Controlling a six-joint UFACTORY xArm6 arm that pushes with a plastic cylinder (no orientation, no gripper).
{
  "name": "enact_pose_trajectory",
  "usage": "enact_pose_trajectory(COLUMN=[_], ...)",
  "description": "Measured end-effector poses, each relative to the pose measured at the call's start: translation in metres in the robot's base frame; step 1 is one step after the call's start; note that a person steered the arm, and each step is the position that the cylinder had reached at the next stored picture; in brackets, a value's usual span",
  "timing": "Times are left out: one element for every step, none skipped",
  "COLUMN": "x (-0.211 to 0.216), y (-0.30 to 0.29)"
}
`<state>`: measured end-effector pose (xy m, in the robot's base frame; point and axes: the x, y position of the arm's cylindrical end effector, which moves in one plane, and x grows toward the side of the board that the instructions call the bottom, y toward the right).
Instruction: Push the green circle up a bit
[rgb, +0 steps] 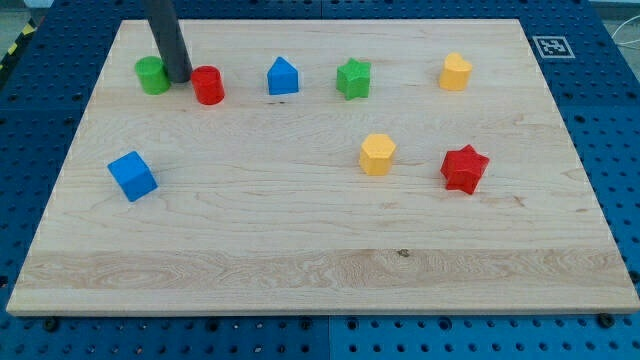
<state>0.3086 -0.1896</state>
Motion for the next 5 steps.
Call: enact_pose_trajectory(x=[0.009,0.02,0.02,0.044,0.061], y=[0.0,-0.017,-0.017,-0.012,-0.023])
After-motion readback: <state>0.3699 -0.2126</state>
